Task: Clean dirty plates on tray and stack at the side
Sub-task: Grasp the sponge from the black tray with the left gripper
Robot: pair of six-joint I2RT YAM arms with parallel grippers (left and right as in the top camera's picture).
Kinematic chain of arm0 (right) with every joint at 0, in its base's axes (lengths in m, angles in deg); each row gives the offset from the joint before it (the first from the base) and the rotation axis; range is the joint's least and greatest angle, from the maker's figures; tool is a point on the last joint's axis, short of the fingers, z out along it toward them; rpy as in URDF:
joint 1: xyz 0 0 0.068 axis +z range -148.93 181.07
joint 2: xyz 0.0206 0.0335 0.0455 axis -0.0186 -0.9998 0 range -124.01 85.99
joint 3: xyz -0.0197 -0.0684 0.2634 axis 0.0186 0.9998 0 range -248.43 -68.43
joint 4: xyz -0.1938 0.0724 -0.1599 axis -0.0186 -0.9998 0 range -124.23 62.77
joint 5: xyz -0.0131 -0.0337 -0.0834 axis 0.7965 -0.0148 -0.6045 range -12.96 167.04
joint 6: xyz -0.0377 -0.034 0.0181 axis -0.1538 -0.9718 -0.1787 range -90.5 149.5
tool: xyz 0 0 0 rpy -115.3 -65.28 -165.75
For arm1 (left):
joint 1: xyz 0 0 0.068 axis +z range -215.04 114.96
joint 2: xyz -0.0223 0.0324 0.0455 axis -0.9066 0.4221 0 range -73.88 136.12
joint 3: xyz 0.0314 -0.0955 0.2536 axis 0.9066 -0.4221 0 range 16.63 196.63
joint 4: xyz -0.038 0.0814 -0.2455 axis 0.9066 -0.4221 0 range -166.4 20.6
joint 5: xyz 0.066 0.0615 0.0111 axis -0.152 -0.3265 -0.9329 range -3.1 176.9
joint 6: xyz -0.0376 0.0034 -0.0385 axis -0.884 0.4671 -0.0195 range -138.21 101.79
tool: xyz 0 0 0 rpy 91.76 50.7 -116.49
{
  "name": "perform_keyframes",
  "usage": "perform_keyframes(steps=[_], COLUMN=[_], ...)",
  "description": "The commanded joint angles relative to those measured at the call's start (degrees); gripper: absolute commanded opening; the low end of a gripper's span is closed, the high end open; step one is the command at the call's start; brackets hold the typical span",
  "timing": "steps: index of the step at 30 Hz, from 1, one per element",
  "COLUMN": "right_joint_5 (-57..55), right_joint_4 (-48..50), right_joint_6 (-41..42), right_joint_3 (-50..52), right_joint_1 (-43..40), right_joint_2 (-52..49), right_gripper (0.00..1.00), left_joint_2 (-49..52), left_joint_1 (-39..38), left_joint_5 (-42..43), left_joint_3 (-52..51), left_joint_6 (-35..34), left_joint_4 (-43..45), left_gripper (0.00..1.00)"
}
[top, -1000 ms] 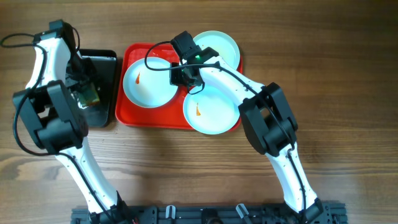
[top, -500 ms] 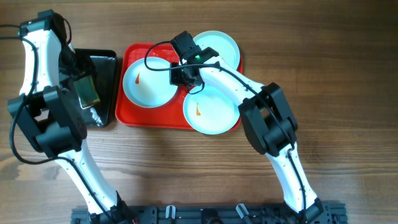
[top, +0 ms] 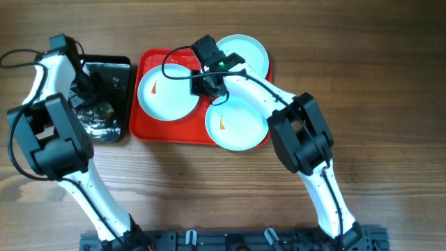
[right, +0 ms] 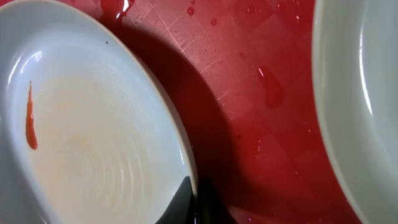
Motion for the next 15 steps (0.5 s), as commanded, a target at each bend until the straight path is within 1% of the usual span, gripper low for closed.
perform_keyframes(steps=[1, 5, 7, 9, 12, 15], right_joint_5=[-1.01, -0.98, -0.98, -0.96, 0.13, 0.5], right_joint_4=[0.04, 0.04, 0.07, 0.04, 0.09, 0.11], right_joint_6=[-1.07, -1.07, -1.07, -1.09, -1.27, -2.25], right_joint_3=[-0.24, -0.24, -0.26, -0.26, -0.26, -0.26], right_joint_1=[0.33, 0.33, 0.33, 0.33, 0.33, 0.28], right_joint_2=[-2.69, -2.69, -2.69, -2.69, -2.69, -2.69], right_gripper=[0.04, 0.04, 0.04, 0.04, 0.04, 0.04], left_joint_2=[0.07, -2.6, -6.01, -10.29, -15.13, -15.52], left_joint_1=[-0.2, -0.24, -0.37, -0.35, -0.87, -1.36], left_joint_5=[1.75, 2.23, 2.84, 2.84, 2.8, 2.36], left_joint_3=[-0.48, 4.7, 6.75, 6.84, 6.84, 6.82], left_joint_6=[-0.02, 0.09, 1.75, 2.21, 5.25, 6.16], left_joint_4=[-0.07, -4.96, -7.48, -8.17, -8.5, -9.05], left_gripper=[0.04, 0.04, 0.04, 0.04, 0.04, 0.04])
